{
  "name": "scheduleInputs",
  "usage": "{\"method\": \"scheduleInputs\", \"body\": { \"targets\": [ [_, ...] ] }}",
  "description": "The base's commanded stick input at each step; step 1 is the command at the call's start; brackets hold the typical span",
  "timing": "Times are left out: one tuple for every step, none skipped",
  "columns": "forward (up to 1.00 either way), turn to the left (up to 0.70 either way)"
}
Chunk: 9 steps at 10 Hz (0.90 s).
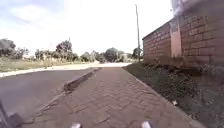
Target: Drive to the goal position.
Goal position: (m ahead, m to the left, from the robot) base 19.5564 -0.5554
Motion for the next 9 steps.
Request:
{"method": "scheduleInputs", "body": {
  "targets": [
    [0.69, 0.00],
    [0.69, 0.00],
    [0.69, 0.00],
    [0.69, 0.00],
    [0.69, 0.00],
    [0.69, 0.00],
    [0.69, 0.00],
    [0.69, 0.00],
    [0.69, 0.00]
  ]
}}
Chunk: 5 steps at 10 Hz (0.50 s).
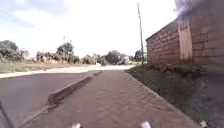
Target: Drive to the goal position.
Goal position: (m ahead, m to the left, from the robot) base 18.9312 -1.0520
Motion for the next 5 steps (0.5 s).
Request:
{"method": "scheduleInputs", "body": {
  "targets": [
    [0.69, 0.00],
    [0.69, 0.00],
    [0.69, 0.00],
    [0.69, 0.00],
    [0.69, 0.00]
  ]
}}
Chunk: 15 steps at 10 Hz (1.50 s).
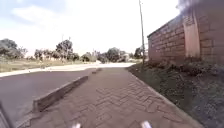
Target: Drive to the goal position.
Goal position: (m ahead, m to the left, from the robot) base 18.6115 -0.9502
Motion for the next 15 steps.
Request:
{"method": "scheduleInputs", "body": {
  "targets": [
    [0.69, 0.00],
    [0.69, 0.00],
    [0.69, 0.00],
    [0.69, 0.00],
    [0.69, 0.00],
    [0.69, 0.00],
    [0.69, 0.00],
    [0.69, 0.00],
    [0.69, 0.00],
    [0.69, 0.00],
    [0.69, 0.00],
    [0.69, 0.00],
    [0.69, 0.00],
    [0.69, 0.00],
    [0.69, 0.00]
  ]
}}
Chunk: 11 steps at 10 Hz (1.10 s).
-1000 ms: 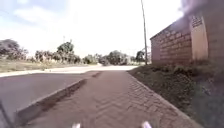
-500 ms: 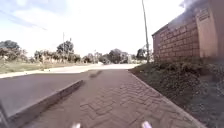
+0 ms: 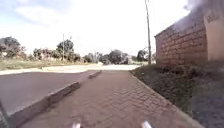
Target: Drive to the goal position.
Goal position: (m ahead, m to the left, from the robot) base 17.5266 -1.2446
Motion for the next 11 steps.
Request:
{"method": "scheduleInputs", "body": {
  "targets": [
    [0.69, 0.00],
    [0.69, 0.00],
    [0.69, 0.00],
    [0.69, 0.00],
    [0.69, 0.00],
    [0.69, 0.00],
    [0.69, 0.00],
    [0.69, 0.00],
    [0.69, 0.00],
    [0.69, 0.00],
    [0.69, 0.00]
  ]
}}
